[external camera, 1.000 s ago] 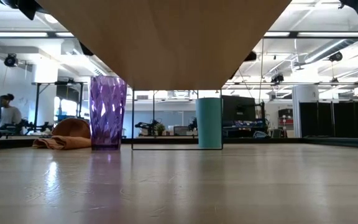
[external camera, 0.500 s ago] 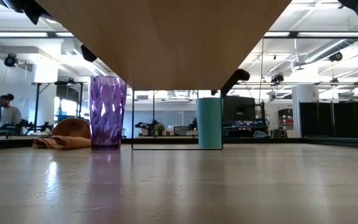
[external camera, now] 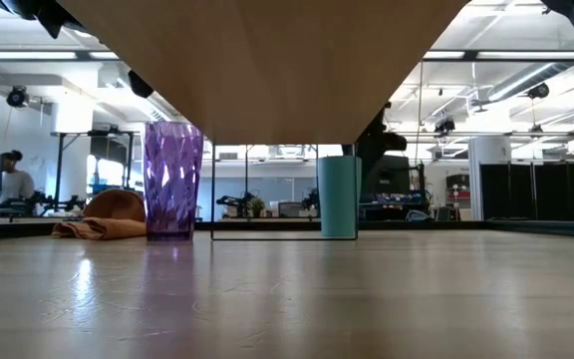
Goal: Stack small to large cups/mugs on shelf
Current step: Put the green cup on the shelf
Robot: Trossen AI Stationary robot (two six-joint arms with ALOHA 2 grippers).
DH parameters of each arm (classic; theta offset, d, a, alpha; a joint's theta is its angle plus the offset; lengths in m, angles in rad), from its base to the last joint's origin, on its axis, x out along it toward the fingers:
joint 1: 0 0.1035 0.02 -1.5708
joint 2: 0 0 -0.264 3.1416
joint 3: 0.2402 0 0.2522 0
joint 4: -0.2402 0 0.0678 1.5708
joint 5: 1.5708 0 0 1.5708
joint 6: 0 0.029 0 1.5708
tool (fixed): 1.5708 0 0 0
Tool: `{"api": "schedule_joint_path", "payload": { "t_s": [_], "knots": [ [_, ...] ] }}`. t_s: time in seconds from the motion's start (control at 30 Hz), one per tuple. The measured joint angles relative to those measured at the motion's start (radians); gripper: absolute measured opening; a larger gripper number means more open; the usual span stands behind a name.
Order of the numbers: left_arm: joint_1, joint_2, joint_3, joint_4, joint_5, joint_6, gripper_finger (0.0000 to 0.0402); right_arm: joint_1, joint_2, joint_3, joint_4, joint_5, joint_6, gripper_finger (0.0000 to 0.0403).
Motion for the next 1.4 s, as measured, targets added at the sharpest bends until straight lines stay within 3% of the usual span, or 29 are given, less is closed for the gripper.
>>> {"api": "schedule_joint_path", "payload": {
  "t_s": [0.3, 0.47, 0.7, 0.77, 0.87, 0.93, 1.07, 1.27, 1.4],
  "knots": [
    [0.000, 0.000, 0.000, -0.001, -0.001, 0.000, 0.0000, 0.000, 0.000, 0.048, -0.017, -0.014, -0.007, 0.0016],
    [0.000, 0.000, 0.000, -0.001, 0.000, 0.000, 0.0000, 0.000, -0.009, 0.179, -0.168, 0.055, -0.052, 0.0010],
    [0.000, 0.000, 0.000, -0.002, 0.040, 0.001, 0.0000, 0.023, -0.076, 0.542, -0.500, 0.190, -0.048, 0.0009],
    [0.000, 0.000, 0.000, -0.003, 0.046, 0.005, 0.0000, 0.042, -0.082, 0.638, -0.613, 0.198, -0.010, 0.0009],
    [-0.001, 0.000, 0.000, -0.003, 0.049, 0.027, 0.0000, 0.088, -0.124, 0.675, -0.594, 0.146, 0.065, 0.0009],
    [0.000, 0.000, 0.000, -0.012, 0.050, 0.031, 0.0000, 0.135, -0.147, 0.695, -0.617, 0.092, 0.142, 0.0009],
    [-0.001, -0.007, -0.001, -0.043, 0.054, 0.031, 0.0000, 0.281, -0.214, 0.684, -0.617, 0.088, 0.280, 0.0009],
    [-0.001, -0.019, -0.004, -0.055, 0.094, 0.032, 0.0000, 0.571, -0.310, 0.675, -0.591, 0.281, 0.453, 0.0009],
    [-0.001, -0.019, -0.005, -0.055, 0.105, 0.032, 0.0000, 0.758, -0.320, 0.674, -0.573, 0.302, 0.551, 0.0009]
  ]
}}
